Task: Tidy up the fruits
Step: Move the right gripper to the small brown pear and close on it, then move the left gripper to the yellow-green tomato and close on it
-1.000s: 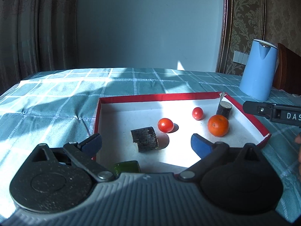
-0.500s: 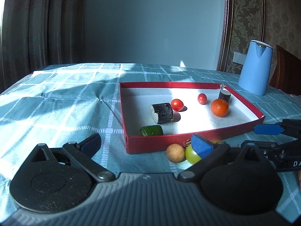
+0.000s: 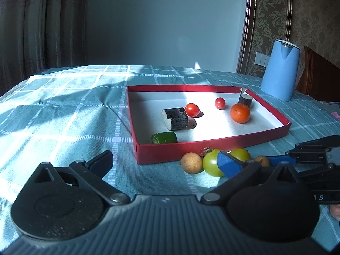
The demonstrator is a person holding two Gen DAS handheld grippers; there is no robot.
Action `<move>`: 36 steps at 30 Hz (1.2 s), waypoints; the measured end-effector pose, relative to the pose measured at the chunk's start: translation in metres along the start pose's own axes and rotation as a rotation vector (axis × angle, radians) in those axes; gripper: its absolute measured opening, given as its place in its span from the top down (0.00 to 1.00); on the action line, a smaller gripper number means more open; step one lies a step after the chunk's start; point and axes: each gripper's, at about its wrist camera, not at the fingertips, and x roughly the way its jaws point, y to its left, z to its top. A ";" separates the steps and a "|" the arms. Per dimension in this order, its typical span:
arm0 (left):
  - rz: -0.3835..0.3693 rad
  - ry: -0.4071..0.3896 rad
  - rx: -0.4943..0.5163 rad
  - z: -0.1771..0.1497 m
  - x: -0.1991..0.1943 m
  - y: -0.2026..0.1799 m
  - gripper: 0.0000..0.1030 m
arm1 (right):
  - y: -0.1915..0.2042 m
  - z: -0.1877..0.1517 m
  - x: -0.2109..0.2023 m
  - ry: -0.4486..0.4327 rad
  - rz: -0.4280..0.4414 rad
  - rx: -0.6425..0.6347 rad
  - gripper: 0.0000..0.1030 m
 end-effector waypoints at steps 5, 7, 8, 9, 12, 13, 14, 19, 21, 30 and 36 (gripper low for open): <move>-0.033 0.002 0.055 -0.002 0.000 -0.009 0.00 | -0.009 0.000 -0.003 -0.014 -0.031 0.053 0.75; -0.053 -0.003 0.097 -0.003 -0.001 -0.017 0.00 | -0.015 0.001 -0.004 -0.020 -0.055 0.083 0.75; -0.062 -0.001 0.118 -0.004 -0.001 -0.022 0.00 | -0.019 0.001 -0.004 -0.018 -0.077 0.104 0.75; -0.061 0.003 0.141 -0.005 0.000 -0.027 0.00 | -0.023 0.002 -0.003 -0.014 -0.095 0.123 0.75; -0.067 0.017 0.193 -0.007 0.003 -0.037 0.03 | -0.033 0.001 -0.004 -0.014 -0.116 0.173 0.75; -0.070 0.026 0.205 -0.008 0.005 -0.039 0.07 | -0.033 0.001 -0.004 -0.015 -0.130 0.169 0.75; -0.074 0.031 0.211 -0.008 0.006 -0.041 0.10 | -0.033 0.001 -0.004 -0.017 -0.143 0.166 0.75; -0.133 0.025 0.256 -0.010 0.003 -0.053 0.11 | -0.037 0.001 -0.010 -0.047 -0.201 0.165 0.75; -0.161 0.027 0.275 -0.010 0.005 -0.061 0.11 | -0.039 0.002 -0.012 -0.054 -0.222 0.170 0.75; -0.189 0.067 0.324 -0.005 0.022 -0.082 0.15 | -0.044 0.002 -0.014 -0.063 -0.236 0.189 0.75; -0.262 0.054 0.300 0.000 0.022 -0.077 0.15 | -0.049 0.003 -0.016 -0.071 -0.236 0.219 0.75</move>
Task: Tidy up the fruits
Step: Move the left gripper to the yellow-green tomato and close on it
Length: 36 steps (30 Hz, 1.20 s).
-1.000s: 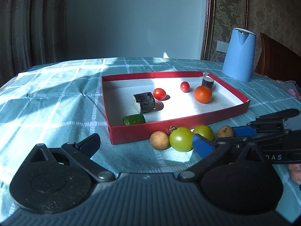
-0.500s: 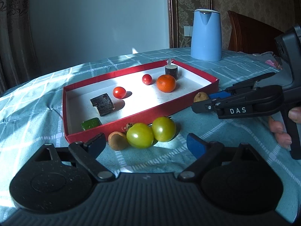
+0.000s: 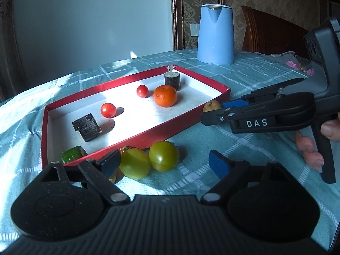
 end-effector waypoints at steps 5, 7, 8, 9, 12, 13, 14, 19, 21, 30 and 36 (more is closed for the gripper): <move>-0.068 -0.018 -0.017 -0.005 -0.014 0.012 0.15 | -0.003 0.000 -0.002 -0.003 0.001 0.015 0.75; -0.030 0.019 -0.009 -0.007 -0.008 0.015 0.17 | -0.003 0.001 -0.002 -0.002 0.000 0.013 0.75; -0.038 0.016 -0.011 -0.007 -0.008 0.016 0.17 | -0.003 0.001 -0.002 -0.003 0.000 0.012 0.75; -0.046 0.015 -0.012 -0.007 -0.007 0.016 0.17 | -0.002 0.001 -0.002 -0.005 0.001 0.012 0.75; -0.038 0.022 0.025 -0.006 -0.003 0.014 0.17 | -0.003 0.001 -0.002 -0.005 0.001 0.015 0.75; -0.042 0.024 0.038 -0.007 -0.003 0.015 0.17 | -0.003 0.001 -0.003 -0.005 0.002 0.017 0.75; -0.054 0.024 0.047 -0.006 -0.003 0.016 0.17 | -0.003 0.001 -0.003 -0.005 0.002 0.018 0.75; -0.194 -0.029 0.029 0.004 -0.009 0.013 0.18 | -0.003 0.001 -0.003 -0.005 0.005 0.021 0.74; -0.160 -0.021 0.037 0.001 -0.009 0.013 0.19 | -0.004 0.001 -0.003 -0.006 0.001 0.024 0.74; -0.033 0.028 0.061 -0.002 0.002 0.013 0.19 | -0.005 0.002 -0.003 -0.004 0.006 0.030 0.74; -0.062 0.025 0.038 0.005 0.007 0.010 0.24 | -0.004 0.001 -0.002 0.000 0.004 0.026 0.74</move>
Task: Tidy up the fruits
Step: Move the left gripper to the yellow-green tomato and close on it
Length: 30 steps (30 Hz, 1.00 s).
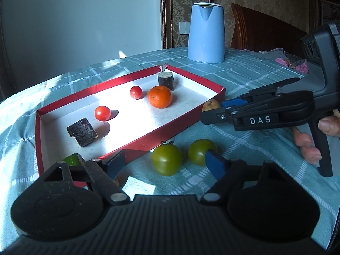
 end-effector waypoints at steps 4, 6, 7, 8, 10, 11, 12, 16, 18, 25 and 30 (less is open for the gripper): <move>-0.046 0.015 0.037 -0.004 -0.002 -0.008 0.32 | -0.001 0.000 0.000 0.000 0.003 0.004 0.74; -0.032 0.017 0.055 -0.005 0.002 -0.011 0.34 | -0.001 0.000 0.000 0.000 0.000 0.000 0.74; -0.044 0.014 0.050 -0.004 0.002 -0.010 0.42 | -0.001 0.000 0.000 0.000 0.002 0.002 0.74; -0.051 0.010 0.042 -0.003 0.000 -0.008 0.45 | -0.001 0.000 0.000 0.000 0.002 0.004 0.74; -0.073 0.010 0.027 -0.003 -0.003 -0.002 0.56 | -0.001 0.000 0.001 0.000 0.003 0.004 0.74; -0.093 0.018 0.023 -0.004 -0.004 0.002 0.56 | -0.001 0.000 0.001 0.001 0.003 0.004 0.74; -0.096 0.027 0.025 -0.005 -0.005 0.005 0.56 | -0.001 0.000 0.001 0.001 0.003 0.004 0.74; -0.086 0.058 0.020 -0.009 -0.004 0.012 0.57 | -0.001 0.000 0.000 0.000 0.006 0.008 0.74; -0.067 0.062 0.008 -0.008 -0.001 0.014 0.58 | -0.001 0.000 0.000 0.000 0.003 0.005 0.74; -0.013 0.037 -0.027 0.000 0.006 0.013 0.63 | 0.000 0.000 0.001 0.000 0.001 -0.003 0.74; 0.010 0.029 -0.009 0.000 0.008 0.006 0.70 | 0.007 -0.003 0.003 0.006 -0.004 -0.045 0.74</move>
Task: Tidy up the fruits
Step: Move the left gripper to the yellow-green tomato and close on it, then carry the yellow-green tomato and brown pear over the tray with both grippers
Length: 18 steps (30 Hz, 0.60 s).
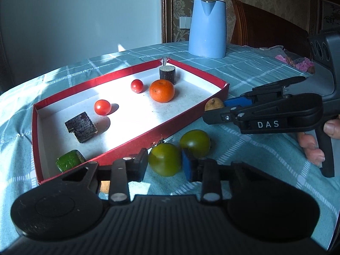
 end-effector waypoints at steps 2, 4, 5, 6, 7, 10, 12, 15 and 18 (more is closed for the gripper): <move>0.017 -0.008 0.006 -0.002 -0.001 -0.004 0.70 | 0.002 -0.001 0.000 -0.005 -0.009 -0.015 0.74; 0.034 -0.015 0.009 -0.004 -0.002 -0.007 0.70 | 0.003 -0.001 -0.001 -0.012 -0.018 -0.023 0.75; 0.043 -0.019 0.010 -0.005 -0.003 -0.009 0.70 | 0.004 -0.001 -0.001 -0.017 -0.022 -0.027 0.75; 0.050 -0.023 0.011 -0.006 -0.004 -0.010 0.70 | 0.004 -0.001 -0.002 -0.023 -0.027 -0.029 0.75; 0.058 -0.025 0.009 -0.006 -0.005 -0.011 0.70 | 0.004 -0.001 -0.002 -0.025 -0.028 -0.030 0.75; 0.070 -0.038 -0.025 -0.007 -0.010 -0.014 0.70 | 0.004 -0.001 -0.002 -0.026 -0.028 -0.030 0.75; 0.100 -0.054 -0.039 -0.006 -0.014 -0.017 0.70 | 0.004 -0.001 -0.003 -0.028 -0.028 -0.027 0.75; 0.105 -0.068 -0.066 -0.005 -0.019 -0.021 0.70 | 0.004 -0.001 -0.003 -0.029 -0.029 -0.027 0.74; 0.132 -0.063 -0.092 -0.001 -0.018 -0.023 0.70 | 0.005 -0.001 -0.002 -0.029 -0.030 -0.027 0.75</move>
